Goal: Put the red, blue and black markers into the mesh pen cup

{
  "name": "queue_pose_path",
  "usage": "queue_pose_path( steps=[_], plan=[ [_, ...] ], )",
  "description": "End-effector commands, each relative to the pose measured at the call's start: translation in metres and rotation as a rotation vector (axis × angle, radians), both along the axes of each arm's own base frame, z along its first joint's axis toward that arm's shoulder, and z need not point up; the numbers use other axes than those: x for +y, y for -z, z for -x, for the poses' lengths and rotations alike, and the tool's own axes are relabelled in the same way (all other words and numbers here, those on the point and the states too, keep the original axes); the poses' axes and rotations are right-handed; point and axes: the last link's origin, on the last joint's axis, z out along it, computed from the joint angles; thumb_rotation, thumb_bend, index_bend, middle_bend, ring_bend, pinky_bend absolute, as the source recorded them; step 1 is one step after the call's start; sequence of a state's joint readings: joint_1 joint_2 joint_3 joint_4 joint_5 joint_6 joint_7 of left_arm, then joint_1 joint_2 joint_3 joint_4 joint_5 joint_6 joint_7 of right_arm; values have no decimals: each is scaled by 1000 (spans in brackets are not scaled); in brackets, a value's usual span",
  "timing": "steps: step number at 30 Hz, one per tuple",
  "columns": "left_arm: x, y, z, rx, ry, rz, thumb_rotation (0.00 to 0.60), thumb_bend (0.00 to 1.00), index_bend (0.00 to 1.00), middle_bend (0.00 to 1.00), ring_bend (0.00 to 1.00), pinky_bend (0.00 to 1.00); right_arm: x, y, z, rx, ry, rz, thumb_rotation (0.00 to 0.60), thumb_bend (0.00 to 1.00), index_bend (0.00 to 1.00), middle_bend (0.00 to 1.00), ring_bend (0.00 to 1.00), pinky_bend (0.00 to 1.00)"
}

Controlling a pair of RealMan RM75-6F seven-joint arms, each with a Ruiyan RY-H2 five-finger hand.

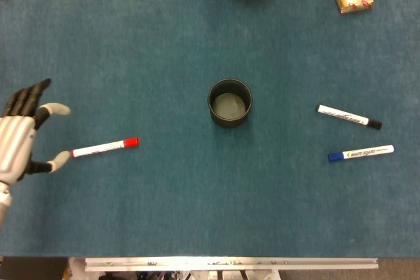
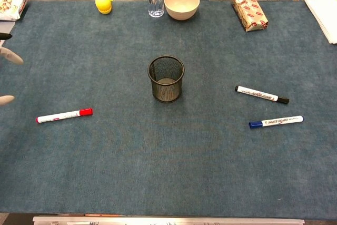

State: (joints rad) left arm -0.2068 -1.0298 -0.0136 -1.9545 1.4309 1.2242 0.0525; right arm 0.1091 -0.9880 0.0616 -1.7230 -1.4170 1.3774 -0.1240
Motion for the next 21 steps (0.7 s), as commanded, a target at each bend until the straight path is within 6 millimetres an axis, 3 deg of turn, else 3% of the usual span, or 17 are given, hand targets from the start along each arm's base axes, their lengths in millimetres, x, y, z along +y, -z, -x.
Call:
queue_pose_path(
  steps=[1, 21],
  plan=[
    [6, 5, -11, -3, 21, 24, 600, 202, 299, 0, 0, 2, 2, -3, 2, 5, 8, 9, 600, 0, 135, 230, 159, 310],
    [13, 71, -35, 32, 92, 169, 600, 202, 303, 0, 0, 0, 11, -6, 18, 15, 71, 5, 600, 0, 139, 231, 160, 309]
  ],
)
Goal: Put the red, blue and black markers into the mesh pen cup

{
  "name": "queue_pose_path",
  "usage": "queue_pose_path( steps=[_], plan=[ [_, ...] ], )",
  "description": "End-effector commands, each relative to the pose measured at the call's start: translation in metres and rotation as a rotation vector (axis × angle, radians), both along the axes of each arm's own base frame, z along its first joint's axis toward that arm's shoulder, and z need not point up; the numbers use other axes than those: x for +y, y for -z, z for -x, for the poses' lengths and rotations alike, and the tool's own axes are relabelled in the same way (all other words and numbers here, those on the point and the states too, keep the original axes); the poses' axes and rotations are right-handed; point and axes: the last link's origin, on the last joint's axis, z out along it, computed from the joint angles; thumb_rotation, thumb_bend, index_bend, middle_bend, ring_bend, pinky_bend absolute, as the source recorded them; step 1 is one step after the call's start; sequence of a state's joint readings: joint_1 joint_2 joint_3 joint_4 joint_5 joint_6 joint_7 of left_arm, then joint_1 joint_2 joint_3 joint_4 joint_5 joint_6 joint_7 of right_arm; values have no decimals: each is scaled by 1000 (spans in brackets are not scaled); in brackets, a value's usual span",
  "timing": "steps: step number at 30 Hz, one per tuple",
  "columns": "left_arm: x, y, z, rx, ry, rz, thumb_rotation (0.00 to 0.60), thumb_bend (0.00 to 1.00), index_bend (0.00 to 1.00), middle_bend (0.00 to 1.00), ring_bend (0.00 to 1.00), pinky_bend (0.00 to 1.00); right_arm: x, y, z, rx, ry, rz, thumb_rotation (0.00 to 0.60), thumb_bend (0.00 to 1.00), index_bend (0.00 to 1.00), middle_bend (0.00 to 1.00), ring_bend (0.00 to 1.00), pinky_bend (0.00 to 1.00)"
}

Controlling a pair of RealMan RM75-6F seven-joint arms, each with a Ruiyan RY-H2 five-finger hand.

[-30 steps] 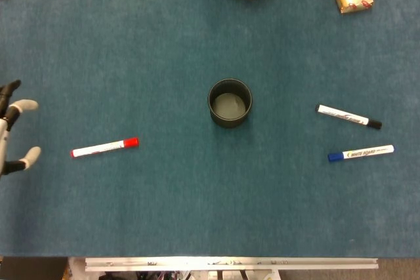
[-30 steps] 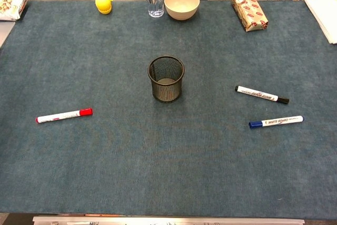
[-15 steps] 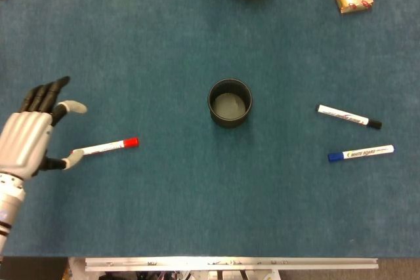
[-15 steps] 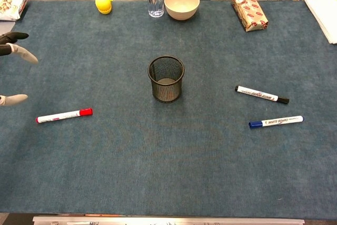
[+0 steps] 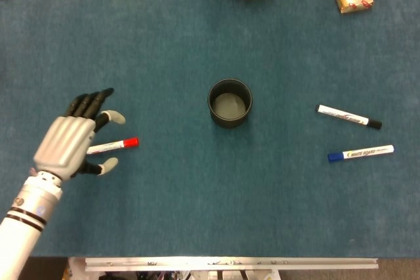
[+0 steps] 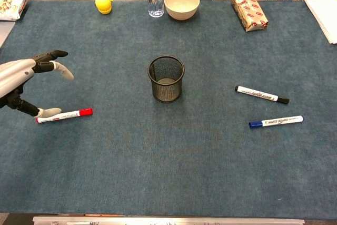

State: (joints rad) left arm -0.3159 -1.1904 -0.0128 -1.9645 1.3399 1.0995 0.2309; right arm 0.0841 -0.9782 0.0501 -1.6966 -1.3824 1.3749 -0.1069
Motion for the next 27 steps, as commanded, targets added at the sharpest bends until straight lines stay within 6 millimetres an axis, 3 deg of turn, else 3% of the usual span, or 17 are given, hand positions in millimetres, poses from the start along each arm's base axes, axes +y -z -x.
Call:
queue_pose_path(
  steps=[1, 11, 27],
  plan=[
    [1, 15, -1, 29, 21, 18, 600, 203, 304, 0, 0, 0, 1, 1, 2, -2, 7, -5, 600, 0, 139, 231, 160, 309],
    [9, 47, 8, 54, -26, 94, 600, 203, 327, 0, 0, 0, 7, 5, 9, -10, 28, -19, 600, 0, 139, 231, 160, 309],
    [20, 61, 31, 121, -115, 97, 600, 203, 362, 0, 0, 0, 8, 14, 11, -19, 44, -48, 600, 0, 139, 231, 160, 309]
  ],
)
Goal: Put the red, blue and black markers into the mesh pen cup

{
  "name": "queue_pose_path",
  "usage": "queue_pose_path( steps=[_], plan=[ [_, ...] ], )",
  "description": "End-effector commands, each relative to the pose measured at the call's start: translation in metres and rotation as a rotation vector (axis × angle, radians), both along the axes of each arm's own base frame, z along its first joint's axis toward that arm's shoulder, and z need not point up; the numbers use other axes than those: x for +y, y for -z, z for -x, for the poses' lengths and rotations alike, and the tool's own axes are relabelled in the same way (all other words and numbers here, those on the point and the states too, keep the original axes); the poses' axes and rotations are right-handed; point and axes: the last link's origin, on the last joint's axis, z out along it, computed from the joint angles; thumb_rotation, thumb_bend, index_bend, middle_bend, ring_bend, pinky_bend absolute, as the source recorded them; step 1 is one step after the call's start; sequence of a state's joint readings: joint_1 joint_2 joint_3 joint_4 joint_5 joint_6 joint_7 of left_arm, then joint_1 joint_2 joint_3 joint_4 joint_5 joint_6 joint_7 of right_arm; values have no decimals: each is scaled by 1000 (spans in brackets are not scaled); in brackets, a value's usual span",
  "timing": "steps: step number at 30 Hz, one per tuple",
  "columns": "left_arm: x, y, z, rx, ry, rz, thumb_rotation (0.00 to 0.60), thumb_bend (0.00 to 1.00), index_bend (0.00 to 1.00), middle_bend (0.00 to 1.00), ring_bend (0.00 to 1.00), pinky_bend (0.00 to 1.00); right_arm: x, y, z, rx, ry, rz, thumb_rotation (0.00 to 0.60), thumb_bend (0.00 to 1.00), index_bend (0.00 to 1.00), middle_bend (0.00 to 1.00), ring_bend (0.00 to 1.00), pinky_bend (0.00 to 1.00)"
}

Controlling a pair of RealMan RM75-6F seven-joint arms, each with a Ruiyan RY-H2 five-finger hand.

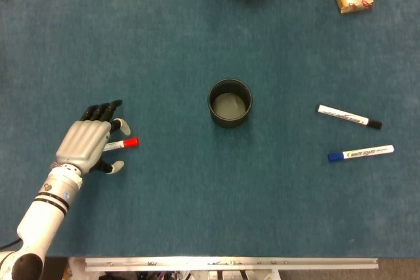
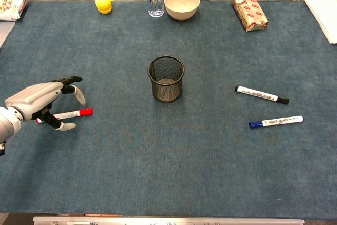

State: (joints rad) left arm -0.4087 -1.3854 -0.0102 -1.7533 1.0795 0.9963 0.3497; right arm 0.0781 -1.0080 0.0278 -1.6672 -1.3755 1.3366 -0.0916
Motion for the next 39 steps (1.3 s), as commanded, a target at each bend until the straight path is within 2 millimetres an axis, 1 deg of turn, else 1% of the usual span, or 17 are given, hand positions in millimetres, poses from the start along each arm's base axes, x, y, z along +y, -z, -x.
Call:
queue_pose_path(
  steps=[1, 17, 39],
  plan=[
    [1, 0, 1, 8, -6, -3, 600, 202, 367, 0, 0, 0, 0, 1, 0, -1, 1, -2, 600, 0, 139, 231, 160, 310],
    [6, 8, 8, 57, -26, -26, 600, 203, 425, 0, 0, 0, 3, 4, 3, -8, 18, -12, 600, 0, 139, 231, 160, 310],
    [10, 11, 13, 96, -46, -32, 600, 203, 483, 0, 0, 0, 4, 7, 4, -16, 27, -20, 600, 0, 139, 231, 160, 310]
  ],
)
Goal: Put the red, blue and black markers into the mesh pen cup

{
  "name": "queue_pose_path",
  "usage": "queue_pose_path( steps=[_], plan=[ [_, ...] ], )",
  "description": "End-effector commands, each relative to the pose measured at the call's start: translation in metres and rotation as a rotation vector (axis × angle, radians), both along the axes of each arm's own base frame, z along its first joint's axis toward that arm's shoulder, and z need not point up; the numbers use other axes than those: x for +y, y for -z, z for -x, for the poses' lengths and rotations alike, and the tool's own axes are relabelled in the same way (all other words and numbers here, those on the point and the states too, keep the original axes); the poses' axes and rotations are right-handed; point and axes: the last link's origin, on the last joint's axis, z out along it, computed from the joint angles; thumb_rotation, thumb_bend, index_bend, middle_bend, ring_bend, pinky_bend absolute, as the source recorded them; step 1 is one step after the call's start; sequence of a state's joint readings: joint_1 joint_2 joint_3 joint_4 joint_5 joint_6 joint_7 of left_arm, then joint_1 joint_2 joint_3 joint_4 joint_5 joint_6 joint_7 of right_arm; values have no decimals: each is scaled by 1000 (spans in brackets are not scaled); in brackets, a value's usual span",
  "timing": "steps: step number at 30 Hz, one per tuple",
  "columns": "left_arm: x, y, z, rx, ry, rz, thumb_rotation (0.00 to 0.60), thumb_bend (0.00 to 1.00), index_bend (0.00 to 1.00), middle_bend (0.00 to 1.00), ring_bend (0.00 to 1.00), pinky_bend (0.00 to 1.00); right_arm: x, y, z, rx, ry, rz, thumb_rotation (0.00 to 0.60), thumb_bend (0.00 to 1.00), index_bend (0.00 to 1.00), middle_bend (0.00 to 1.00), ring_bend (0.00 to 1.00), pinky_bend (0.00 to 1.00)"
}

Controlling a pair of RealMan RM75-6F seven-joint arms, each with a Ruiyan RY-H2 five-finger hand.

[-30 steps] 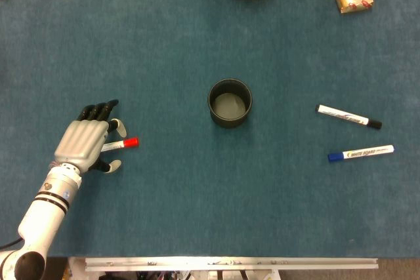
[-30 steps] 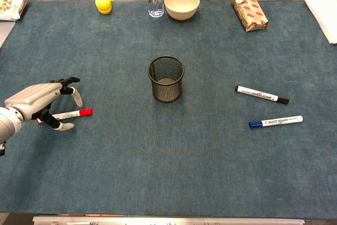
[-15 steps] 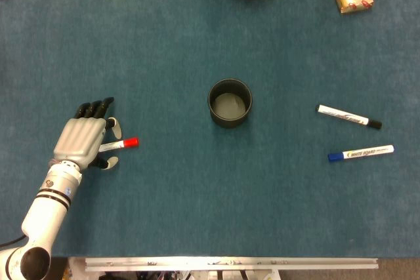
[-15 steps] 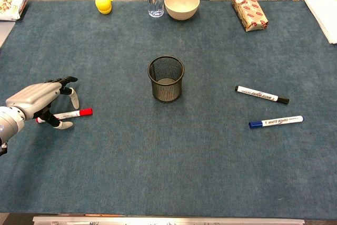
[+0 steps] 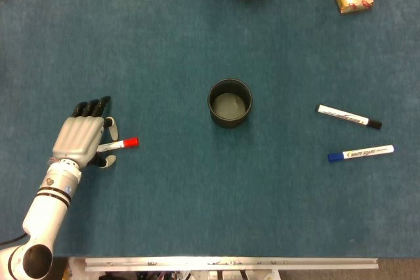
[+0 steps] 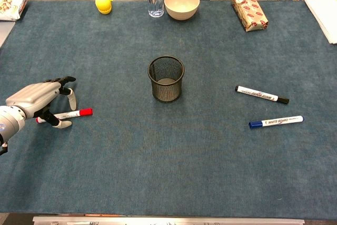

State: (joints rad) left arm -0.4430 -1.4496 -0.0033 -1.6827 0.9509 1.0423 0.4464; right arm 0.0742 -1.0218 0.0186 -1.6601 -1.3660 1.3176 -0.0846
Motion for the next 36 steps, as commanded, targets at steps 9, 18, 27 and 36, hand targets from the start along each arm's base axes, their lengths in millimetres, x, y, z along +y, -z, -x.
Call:
queue_pose_path(
  steps=[9, 18, 27, 36],
  plan=[
    [1, 0, 0, 2, -1, -2, 600, 235, 495, 0, 0, 0, 1, 2, 1, -3, 4, -4, 600, 0, 139, 231, 160, 310],
    [1, 1, 1, 8, -3, 2, 600, 321, 508, 0, 0, 0, 1, 3, 1, -5, 6, -7, 600, 0, 139, 231, 160, 310],
    [1, 1, 2, 17, 1, 5, 600, 322, 508, 0, 0, 0, 2, 4, 2, -8, 10, -8, 600, 0, 139, 231, 160, 310],
    [1, 2, 3, 15, 1, -3, 600, 323, 527, 0, 0, 0, 3, 5, 3, -9, 13, -9, 600, 0, 139, 231, 160, 309]
  ],
)
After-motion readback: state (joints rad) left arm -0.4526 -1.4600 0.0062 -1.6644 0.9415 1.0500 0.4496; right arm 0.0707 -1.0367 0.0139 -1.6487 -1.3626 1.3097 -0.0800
